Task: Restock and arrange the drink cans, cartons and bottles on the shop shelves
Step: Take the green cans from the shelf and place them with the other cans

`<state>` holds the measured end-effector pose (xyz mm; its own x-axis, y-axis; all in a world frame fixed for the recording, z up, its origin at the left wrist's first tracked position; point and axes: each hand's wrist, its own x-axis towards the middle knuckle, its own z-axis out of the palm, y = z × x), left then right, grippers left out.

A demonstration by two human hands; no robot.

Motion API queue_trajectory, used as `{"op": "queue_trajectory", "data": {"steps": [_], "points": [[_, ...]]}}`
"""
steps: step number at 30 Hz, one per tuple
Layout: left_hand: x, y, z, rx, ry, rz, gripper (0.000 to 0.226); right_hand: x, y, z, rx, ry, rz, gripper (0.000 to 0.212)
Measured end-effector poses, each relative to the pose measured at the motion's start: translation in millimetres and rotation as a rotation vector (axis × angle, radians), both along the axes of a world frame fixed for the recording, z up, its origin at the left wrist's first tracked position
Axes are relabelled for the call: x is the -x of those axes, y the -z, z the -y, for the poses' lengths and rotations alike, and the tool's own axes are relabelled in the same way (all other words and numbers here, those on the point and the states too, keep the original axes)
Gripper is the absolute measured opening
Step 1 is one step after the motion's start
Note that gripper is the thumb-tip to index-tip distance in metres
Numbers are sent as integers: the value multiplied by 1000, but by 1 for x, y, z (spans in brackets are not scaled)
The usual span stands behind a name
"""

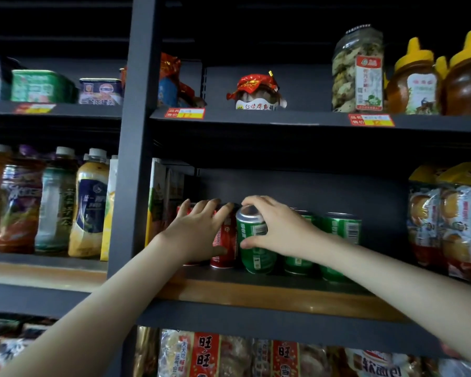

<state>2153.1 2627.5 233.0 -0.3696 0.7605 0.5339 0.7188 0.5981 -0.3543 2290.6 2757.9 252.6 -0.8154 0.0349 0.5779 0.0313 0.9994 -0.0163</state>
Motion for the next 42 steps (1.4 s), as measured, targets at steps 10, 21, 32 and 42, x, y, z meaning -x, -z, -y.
{"op": "queue_trajectory", "data": {"steps": [10, 21, 32, 42], "points": [[2, 7, -4, -21, -13, -45, 95, 10, 8, -20, -392, 202, 155, 101], [-5, 8, -5, 2, -44, -45, 95, 32, 14, -43, -915, 283, 161, 89], [-4, 11, -8, 5, -59, -30, 100, 27, 25, -44, -1025, 392, 379, 67], [-4, 11, -8, 4, -76, -19, 101, 47, 26, -44, -992, 554, 560, 69]]}}
